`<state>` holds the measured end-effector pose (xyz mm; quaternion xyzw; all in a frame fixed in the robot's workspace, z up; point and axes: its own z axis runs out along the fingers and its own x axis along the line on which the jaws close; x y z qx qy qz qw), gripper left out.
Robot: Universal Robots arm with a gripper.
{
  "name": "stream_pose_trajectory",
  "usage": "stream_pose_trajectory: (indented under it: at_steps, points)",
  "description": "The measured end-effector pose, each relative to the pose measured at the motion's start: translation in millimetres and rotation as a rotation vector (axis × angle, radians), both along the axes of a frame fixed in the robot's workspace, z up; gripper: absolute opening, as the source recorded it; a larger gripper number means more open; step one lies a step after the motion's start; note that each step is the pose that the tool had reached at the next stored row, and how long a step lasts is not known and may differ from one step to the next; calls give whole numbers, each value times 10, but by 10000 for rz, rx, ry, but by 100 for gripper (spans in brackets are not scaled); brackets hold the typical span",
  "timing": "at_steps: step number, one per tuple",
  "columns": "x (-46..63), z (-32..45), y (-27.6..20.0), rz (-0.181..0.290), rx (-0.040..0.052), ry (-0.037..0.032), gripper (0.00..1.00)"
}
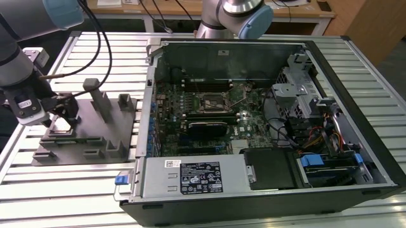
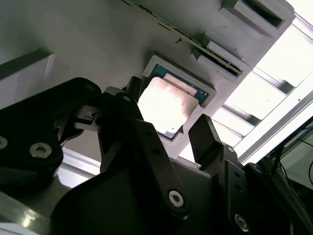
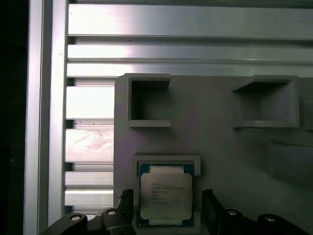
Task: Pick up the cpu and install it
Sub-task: 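Pick up the cpu and move it towards the insertion slot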
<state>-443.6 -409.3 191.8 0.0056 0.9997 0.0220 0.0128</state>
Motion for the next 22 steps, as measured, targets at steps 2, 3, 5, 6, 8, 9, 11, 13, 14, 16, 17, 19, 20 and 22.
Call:
stream_pose_trajectory:
  at_steps: [2,3,5,6,8,9,11,13,14,16,17,19,20,22]
  points:
    - [0,-15,0,29,-1,0,66]
    - [0,-19,0,29,-1,1,66]
    - [1,-34,0,30,0,0,66]
    - [0,-40,0,30,0,0,66]
    - [0,-44,1,30,-2,3,66]
    - [0,-47,2,30,-2,3,66]
    - [1,-55,4,30,0,0,66]
    - [0,-67,4,30,0,0,66]
    - [0,-70,4,30,-1,2,66]
    - [0,-78,6,29,2,1,66]
    - [0,-81,6,30,9,1,66]
    - [-1,-85,8,29,61,2,66]
    - [0,-85,8,29,99,1,66]
    - [0,-86,8,29,172,0,66]
